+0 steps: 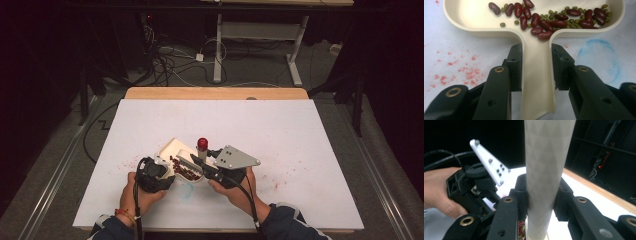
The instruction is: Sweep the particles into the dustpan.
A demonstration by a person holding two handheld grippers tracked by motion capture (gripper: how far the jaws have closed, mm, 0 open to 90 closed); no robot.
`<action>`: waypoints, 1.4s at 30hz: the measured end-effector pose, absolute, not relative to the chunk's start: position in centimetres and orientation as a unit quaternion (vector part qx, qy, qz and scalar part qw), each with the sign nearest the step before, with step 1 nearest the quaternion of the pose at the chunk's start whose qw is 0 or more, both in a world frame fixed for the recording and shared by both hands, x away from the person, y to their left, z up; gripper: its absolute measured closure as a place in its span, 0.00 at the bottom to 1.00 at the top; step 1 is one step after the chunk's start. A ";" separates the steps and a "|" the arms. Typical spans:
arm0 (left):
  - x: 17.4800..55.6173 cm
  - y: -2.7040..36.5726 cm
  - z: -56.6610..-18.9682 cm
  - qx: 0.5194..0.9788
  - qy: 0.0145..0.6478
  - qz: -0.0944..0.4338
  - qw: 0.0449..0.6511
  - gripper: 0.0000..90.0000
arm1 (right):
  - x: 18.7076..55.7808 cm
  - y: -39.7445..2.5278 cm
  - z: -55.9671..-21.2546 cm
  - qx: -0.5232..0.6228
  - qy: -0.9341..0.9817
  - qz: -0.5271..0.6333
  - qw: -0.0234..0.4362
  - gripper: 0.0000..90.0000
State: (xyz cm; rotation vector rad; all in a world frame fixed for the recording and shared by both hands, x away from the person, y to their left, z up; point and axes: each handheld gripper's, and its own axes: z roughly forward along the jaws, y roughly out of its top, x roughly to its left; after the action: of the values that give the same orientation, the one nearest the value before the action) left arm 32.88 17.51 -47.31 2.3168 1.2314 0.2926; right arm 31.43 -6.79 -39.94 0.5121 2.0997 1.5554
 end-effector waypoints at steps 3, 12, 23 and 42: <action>32.9 17.8 -47.3 0.848 0.455 0.109 0.249 0.71 | 31.6 -7.5 -39.3 0.192 0.761 0.572 0.238 0.78; 33.0 18.5 -47.3 0.843 0.463 0.113 0.251 0.71 | 32.6 -10.1 -37.9 0.210 0.755 0.570 0.248 0.78; 32.8 19.6 -47.5 0.838 0.468 0.120 0.255 0.71 | 32.8 -14.6 -36.9 0.228 0.747 0.575 0.246 0.77; 33.1 21.0 -47.6 0.822 0.494 0.128 0.254 0.71 | 32.8 -23.4 -36.8 0.250 0.760 0.558 0.222 0.77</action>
State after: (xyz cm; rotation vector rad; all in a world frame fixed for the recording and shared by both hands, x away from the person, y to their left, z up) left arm 33.06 20.98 -47.57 2.2325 1.3427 0.3470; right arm 32.83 -23.42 -36.80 0.6896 2.0986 1.5403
